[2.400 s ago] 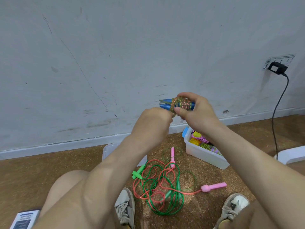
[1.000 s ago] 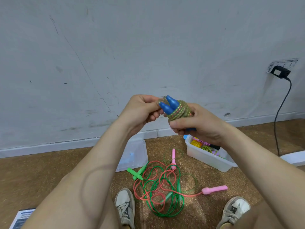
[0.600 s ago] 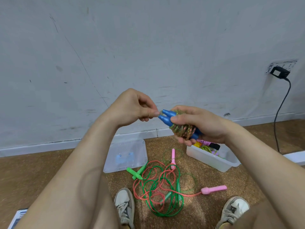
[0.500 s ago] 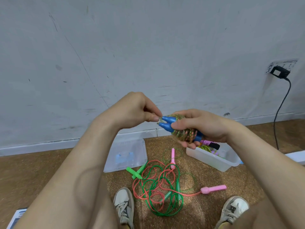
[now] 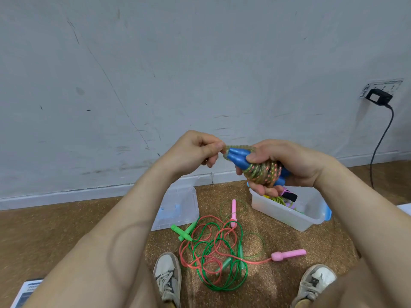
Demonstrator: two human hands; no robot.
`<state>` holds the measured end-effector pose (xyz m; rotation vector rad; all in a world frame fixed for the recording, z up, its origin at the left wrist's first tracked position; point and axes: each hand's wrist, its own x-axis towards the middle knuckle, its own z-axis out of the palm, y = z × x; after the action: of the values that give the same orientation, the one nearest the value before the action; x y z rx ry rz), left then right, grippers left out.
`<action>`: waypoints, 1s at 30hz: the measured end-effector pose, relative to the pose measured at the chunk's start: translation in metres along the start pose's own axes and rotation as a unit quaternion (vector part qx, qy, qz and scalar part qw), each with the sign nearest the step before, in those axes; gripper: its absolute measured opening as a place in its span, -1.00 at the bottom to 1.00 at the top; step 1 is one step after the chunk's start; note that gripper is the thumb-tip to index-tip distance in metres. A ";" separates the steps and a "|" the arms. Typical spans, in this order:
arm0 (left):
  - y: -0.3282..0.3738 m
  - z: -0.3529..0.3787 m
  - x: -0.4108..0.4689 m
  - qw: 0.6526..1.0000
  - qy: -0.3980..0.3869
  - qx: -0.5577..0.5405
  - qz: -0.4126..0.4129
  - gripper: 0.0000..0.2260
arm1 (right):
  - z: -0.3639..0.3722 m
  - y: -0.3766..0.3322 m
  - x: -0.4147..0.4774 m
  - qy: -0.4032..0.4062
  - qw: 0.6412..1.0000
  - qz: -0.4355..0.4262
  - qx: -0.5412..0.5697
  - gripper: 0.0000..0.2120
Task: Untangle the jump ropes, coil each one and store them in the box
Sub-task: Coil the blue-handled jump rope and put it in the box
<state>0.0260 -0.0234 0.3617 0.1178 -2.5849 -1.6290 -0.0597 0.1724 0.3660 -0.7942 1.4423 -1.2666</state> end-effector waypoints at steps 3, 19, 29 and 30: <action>0.000 -0.004 0.001 1.000 0.015 -0.015 -0.015 -0.81 | 0.000 0.000 -0.002 0.005 1.000 0.004 -0.006 -0.70; 0.020 0.014 -0.004 0.960 -0.022 0.273 0.056 -0.89 | -0.006 0.001 -0.005 -0.031 0.998 0.028 -0.037 -0.64; 0.016 0.016 -0.010 0.957 -0.130 0.259 0.023 -0.96 | -0.002 0.000 -0.003 -0.030 0.992 0.069 -0.101 -0.74; 0.018 0.013 -0.010 0.949 -0.120 0.291 0.031 -0.91 | -0.002 -0.001 -0.004 -0.028 0.992 0.072 -0.100 -0.76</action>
<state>0.0342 -0.0029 0.3718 -0.1340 -3.1375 -0.8556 -0.0601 0.1765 0.3676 -0.8350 1.5697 -0.9934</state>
